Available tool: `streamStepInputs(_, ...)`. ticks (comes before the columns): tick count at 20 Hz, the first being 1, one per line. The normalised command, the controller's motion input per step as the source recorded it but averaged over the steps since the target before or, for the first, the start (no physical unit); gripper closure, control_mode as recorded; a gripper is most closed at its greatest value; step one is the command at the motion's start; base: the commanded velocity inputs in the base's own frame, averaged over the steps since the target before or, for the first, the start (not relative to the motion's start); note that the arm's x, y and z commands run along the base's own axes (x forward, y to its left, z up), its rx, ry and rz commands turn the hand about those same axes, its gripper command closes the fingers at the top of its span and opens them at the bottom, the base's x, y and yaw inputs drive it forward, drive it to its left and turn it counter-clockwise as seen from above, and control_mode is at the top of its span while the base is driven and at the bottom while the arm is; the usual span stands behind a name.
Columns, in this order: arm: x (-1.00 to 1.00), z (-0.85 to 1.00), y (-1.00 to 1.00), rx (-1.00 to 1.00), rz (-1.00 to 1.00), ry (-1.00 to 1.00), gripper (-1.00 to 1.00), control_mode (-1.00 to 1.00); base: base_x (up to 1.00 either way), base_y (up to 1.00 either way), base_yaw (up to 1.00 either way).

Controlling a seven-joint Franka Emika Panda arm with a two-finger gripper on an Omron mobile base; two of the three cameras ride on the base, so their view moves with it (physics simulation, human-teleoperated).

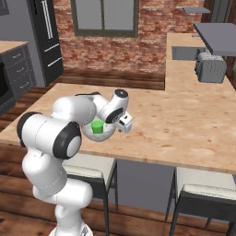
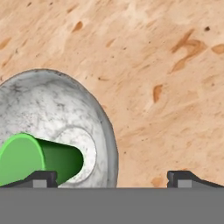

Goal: Place the cup inside the bowl on the dining table and move the bowl to any counter.

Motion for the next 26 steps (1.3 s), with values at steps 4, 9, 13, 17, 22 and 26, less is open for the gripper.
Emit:
streamStepInputs(4,0.06,-0.17,0.04,0.0,0.0,0.0,-1.0,-1.0,0.0,0.0,0.0)
streamStepInputs(9,0.08,-0.16,0.04,0.0,0.0,0.0,-1.0,-1.0,0.0,0.0,0.0)
streamStepInputs(13,0.07,-0.13,0.02,0.0,0.0,0.0,-1.0,-1.0,0.0,0.0,0.0)
streamStepInputs(17,0.05,-0.15,0.0,0.0,0.0,0.0,-1.0,-1.0,0.0,0.0,0.0)
streamStepInputs(22,0.06,-0.18,0.0,0.0,0.0,0.0,-1.0,-1.0,0.0,0.0,0.0)
streamStepInputs(26,0.07,-0.11,0.0,0.0,0.0,0.0,-1.0,-1.0,0.0,0.0,0.0)
